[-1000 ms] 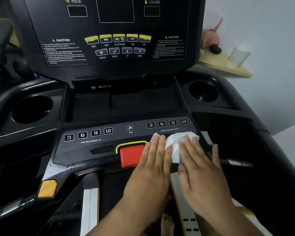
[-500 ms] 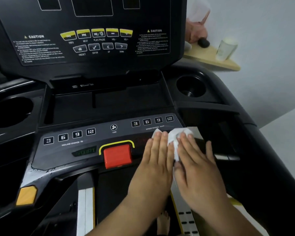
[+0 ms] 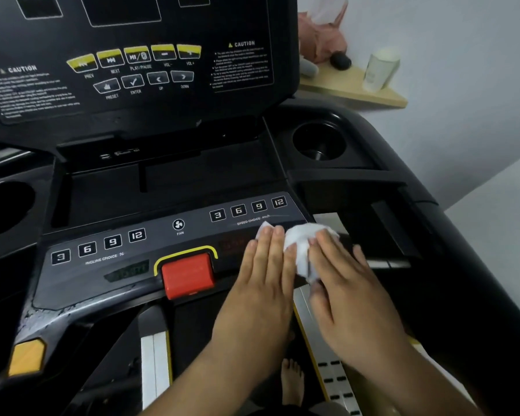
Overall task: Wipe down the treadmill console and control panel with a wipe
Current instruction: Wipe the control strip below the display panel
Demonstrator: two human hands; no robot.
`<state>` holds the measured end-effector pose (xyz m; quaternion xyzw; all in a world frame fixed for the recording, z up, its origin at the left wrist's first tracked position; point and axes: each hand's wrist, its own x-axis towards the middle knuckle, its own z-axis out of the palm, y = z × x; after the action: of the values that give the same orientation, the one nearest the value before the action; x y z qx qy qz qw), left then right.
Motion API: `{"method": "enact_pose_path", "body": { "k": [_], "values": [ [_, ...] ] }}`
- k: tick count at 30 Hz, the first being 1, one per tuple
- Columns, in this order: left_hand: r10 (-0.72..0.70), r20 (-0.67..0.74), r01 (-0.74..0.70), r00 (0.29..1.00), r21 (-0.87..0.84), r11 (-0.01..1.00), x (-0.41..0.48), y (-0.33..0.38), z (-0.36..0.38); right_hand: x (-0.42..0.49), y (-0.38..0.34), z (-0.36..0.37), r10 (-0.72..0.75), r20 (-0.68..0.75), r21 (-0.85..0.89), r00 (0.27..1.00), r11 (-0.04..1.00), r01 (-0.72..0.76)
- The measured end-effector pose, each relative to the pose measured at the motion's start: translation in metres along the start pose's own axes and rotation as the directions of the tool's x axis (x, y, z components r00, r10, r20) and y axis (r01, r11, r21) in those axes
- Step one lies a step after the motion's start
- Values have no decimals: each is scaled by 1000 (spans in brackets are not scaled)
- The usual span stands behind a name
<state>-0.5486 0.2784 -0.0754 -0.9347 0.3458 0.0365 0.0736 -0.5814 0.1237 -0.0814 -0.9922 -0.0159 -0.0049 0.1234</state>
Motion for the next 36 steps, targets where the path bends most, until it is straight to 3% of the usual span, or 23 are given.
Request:
{"method": "enact_pose_path", "body": {
  "k": [2, 4, 10, 15, 18, 24, 30, 34, 36],
  "values": [
    [14, -45, -14, 999, 6, 1000, 1, 1, 1, -10, 3, 5, -3, 39, -41, 999, 999, 4],
    [6, -2, -6, 1000, 4, 1000, 16, -1, -4, -4, -2, 2, -17, 37, -57, 999, 998, 19],
    [-40, -65, 41, 997, 11, 999, 50, -11, -9, 36, -4, -20, -12, 109, 139, 994, 990, -3],
    [81, -164, -91, 983, -55, 994, 1, -6, 16, -10, -1, -10, 12, 116, -30, 993, 1000, -9],
    [42, -145, -46, 989, -26, 999, 12, -9, 9, 1, -8, -8, -24, 90, -77, 996, 997, 31],
    [-68, -93, 70, 993, 20, 997, 58, -20, -4, 69, 1, -34, 18, 176, 250, 984, 966, -62],
    [-3, -136, -6, 991, -63, 998, 23, -11, 6, 19, 10, -49, -2, 174, 261, 985, 964, -44],
    [8, -51, -9, 999, -13, 1000, 56, -15, -9, 61, 21, -46, 94, 310, 498, 946, 832, -246],
    [-10, -42, 11, 999, 12, 1000, 73, -16, -17, 81, 18, -35, 102, 307, 556, 946, 788, -266]
  ]
}}
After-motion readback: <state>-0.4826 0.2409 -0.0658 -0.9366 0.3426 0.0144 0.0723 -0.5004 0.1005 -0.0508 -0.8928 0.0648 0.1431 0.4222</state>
